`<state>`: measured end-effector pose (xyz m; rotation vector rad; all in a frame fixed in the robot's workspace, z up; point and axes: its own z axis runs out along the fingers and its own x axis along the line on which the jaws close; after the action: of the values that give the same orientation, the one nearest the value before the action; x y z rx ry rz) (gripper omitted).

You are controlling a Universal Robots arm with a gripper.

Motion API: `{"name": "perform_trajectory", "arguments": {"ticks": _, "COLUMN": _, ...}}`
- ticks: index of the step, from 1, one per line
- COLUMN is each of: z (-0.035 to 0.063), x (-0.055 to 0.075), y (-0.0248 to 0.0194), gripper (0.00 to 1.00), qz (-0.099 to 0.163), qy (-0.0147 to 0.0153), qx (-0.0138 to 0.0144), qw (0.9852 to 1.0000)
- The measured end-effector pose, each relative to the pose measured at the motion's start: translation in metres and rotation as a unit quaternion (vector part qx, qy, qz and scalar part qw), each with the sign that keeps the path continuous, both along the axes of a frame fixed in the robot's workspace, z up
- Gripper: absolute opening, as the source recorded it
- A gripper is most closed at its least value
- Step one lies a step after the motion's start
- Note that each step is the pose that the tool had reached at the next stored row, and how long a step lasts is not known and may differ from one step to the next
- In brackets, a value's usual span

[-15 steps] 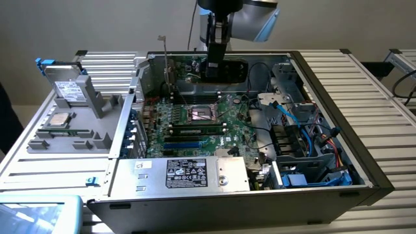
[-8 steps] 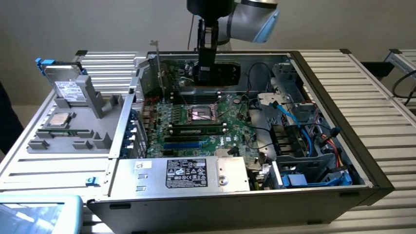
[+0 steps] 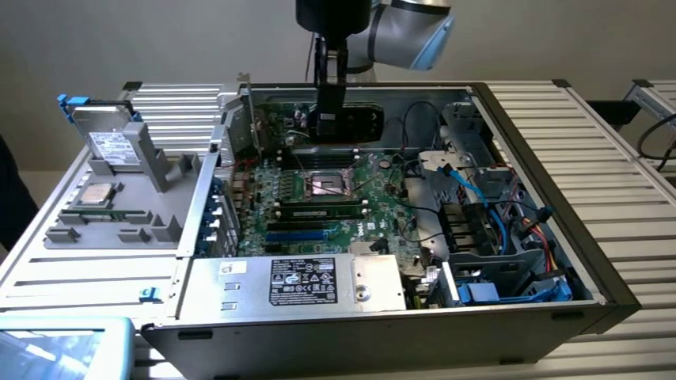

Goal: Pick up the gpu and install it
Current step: 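Insert the gpu into the slot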

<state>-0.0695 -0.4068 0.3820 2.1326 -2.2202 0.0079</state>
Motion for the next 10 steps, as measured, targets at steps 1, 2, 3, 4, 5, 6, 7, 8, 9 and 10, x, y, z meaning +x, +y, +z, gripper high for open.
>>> {"name": "perform_trajectory", "arguments": {"ticks": 1, "z": -0.0008, "x": 0.0, "y": 0.0, "gripper": 0.28, "qz": 0.002, "qy": 0.0, "qx": -0.0015, "qw": 1.0}}
{"name": "perform_trajectory", "arguments": {"ticks": 2, "z": -0.0014, "x": -0.001, "y": 0.0, "gripper": 0.28, "qz": 0.003, "qy": -0.0002, "qx": -0.0035, "qw": 1.0}}
{"name": "perform_trajectory", "arguments": {"ticks": 3, "z": -0.0018, "x": -0.002, "y": -0.0001, "gripper": 0.28, "qz": 0.004, "qy": -0.0009, "qx": -0.006, "qw": 1.0}}
{"name": "perform_trajectory", "arguments": {"ticks": 4, "z": -0.0021, "x": -0.003, "y": -0.0001, "gripper": 0.28, "qz": 0.004, "qy": -0.0019, "qx": -0.0087, "qw": 1.0}}
{"name": "perform_trajectory", "arguments": {"ticks": 5, "z": -0.0024, "x": -0.005, "y": 0.0, "gripper": 0.28, "qz": 0.004, "qy": -0.0035, "qx": -0.0118, "qw": 0.9999}}
{"name": "perform_trajectory", "arguments": {"ticks": 6, "z": -0.0026, "x": -0.007, "y": 0.0, "gripper": 0.28, "qz": 0.004, "qy": -0.0051, "qx": -0.0155, "qw": 0.9999}}
{"name": "perform_trajectory", "arguments": {"ticks": 7, "z": -0.0029, "x": -0.008, "y": 0.0002, "gripper": 0.28, "qz": 0.004, "qy": -0.0073, "qx": -0.0184, "qw": 0.9998}}
{"name": "perform_trajectory", "arguments": {"ticks": 8, "z": -0.0039, "x": -0.009, "y": 0.0008, "gripper": 0.28, "qz": 0.004, "qy": -0.0092, "qx": -0.019, "qw": 0.9998}}
{"name": "perform_trajectory", "arguments": {"ticks": 9, "z": -0.0057, "x": -0.01, "y": 0.0008, "gripper": 0.28, "qz": 0.004, "qy": -0.0099, "qx": -0.019, "qw": 0.9998}}
{"name": "perform_trajectory", "arguments": {"ticks": 10, "z": -0.0075, "x": -0.011, "y": 0.0008, "gripper": 0.28, "qz": 0.004, "qy": -0.0103, "qx": -0.019, "qw": 0.9998}}
